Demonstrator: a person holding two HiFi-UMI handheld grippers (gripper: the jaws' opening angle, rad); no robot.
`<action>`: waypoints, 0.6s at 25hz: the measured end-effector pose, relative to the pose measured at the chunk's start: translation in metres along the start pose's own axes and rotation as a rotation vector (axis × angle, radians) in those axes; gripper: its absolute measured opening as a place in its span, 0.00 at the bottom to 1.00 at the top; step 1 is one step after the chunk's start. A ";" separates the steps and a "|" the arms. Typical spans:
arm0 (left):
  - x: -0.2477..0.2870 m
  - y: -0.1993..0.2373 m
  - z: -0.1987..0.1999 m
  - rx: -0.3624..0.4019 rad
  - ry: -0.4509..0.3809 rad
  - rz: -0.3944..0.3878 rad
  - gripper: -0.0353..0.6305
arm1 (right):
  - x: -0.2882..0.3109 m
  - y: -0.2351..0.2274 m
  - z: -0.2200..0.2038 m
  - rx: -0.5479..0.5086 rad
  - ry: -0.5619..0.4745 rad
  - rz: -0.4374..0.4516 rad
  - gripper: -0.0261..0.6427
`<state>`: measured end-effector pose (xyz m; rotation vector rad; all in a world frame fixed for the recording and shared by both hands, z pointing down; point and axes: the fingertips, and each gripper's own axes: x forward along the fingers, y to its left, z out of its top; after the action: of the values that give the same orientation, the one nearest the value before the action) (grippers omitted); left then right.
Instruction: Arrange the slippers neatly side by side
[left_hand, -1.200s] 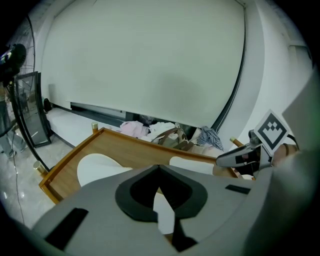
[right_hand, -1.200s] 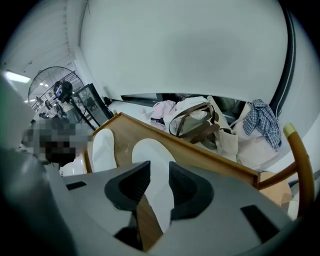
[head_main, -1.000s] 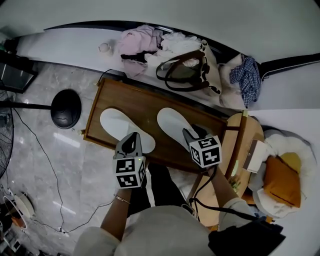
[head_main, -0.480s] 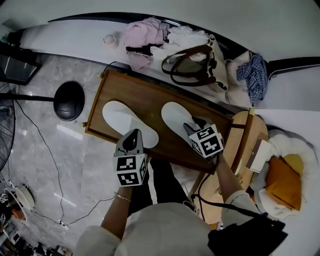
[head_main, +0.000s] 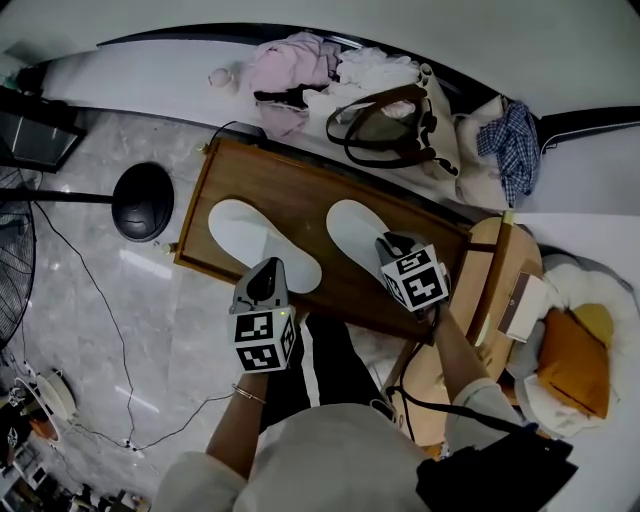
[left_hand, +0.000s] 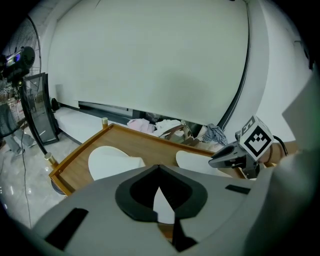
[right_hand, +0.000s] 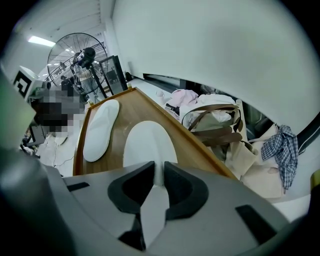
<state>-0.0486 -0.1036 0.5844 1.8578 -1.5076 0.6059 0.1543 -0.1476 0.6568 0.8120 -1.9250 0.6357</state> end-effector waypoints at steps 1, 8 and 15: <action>0.000 0.000 0.000 0.000 0.001 0.001 0.07 | 0.000 0.000 0.000 0.003 -0.002 -0.004 0.15; 0.000 -0.001 -0.003 0.006 0.003 -0.003 0.07 | -0.001 -0.001 -0.002 0.018 -0.003 -0.021 0.12; -0.003 0.000 0.002 0.017 -0.005 -0.014 0.07 | -0.012 0.001 0.000 0.049 -0.013 -0.038 0.11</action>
<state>-0.0489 -0.1031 0.5812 1.8826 -1.4958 0.6091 0.1579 -0.1441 0.6457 0.8838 -1.9079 0.6579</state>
